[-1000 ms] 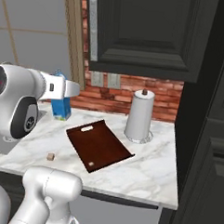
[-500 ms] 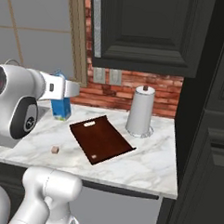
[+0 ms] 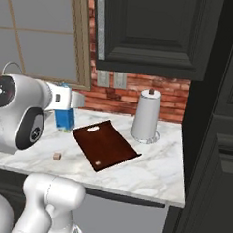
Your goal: Take out the milk from the fridge and place it on the tray on the counter. Then take the sugar cube near the tray and place it in the tray.
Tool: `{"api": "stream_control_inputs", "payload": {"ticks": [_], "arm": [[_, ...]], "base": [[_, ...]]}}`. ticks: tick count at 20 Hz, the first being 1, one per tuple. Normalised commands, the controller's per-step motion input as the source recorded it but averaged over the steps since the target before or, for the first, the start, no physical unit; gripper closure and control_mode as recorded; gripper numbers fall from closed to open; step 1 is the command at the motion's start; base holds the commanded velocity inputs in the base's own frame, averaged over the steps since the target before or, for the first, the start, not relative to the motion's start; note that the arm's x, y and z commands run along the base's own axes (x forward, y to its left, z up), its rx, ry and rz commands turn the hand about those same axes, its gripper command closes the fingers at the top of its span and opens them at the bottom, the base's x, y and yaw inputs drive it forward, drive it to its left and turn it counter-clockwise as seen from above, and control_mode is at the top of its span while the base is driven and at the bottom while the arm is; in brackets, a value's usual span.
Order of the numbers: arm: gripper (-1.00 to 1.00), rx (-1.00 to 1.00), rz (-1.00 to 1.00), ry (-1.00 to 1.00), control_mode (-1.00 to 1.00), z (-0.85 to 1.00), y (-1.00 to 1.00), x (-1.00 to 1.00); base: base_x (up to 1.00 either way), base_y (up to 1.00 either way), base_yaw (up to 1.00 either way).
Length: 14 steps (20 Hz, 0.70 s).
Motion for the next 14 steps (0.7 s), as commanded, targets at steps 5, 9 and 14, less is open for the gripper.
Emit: {"api": "stream_control_inputs", "payload": {"ticks": [5, 9, 14], "arm": [[1.0, 0.01, 0.14, -0.01, -1.0, -0.66, -0.13, 0.09], [1.0, 0.04, 0.27, -0.03, -1.0, -0.52, -0.39, 0.47], [1.0, 0.03, 0.35, 0.0, -1.0, -0.46, -0.18, 0.6]], "base": [[0.0, 0.0, 0.0], [0.0, 0.0, 0.0], [0.0, 0.0, 0.0]]}}
